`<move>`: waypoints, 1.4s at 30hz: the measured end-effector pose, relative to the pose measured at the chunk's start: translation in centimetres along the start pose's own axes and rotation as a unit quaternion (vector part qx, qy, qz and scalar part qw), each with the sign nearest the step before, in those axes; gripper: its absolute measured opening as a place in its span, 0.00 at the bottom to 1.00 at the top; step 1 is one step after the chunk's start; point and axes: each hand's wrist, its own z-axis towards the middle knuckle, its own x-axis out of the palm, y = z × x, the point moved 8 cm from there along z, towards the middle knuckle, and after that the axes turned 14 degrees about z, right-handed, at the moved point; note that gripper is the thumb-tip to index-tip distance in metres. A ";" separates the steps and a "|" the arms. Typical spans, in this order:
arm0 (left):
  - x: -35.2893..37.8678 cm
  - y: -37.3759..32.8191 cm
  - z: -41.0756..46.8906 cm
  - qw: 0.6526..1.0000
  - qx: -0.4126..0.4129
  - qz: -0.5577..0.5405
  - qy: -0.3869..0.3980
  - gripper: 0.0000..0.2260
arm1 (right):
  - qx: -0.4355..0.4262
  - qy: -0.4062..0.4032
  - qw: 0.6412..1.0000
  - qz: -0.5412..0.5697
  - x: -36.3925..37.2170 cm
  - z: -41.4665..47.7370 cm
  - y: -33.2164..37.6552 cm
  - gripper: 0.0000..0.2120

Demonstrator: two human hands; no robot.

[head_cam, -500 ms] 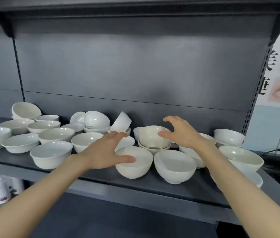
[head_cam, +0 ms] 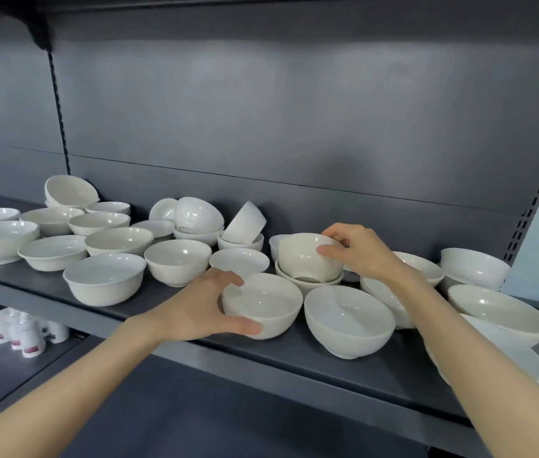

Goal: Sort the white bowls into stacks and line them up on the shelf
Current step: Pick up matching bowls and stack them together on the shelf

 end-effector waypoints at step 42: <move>-2.9 -4.5 11.9 0.972 0.047 -0.201 -0.117 0.20 | 0.160 0.046 0.979 0.117 0.7 -0.6 -6.4 0.47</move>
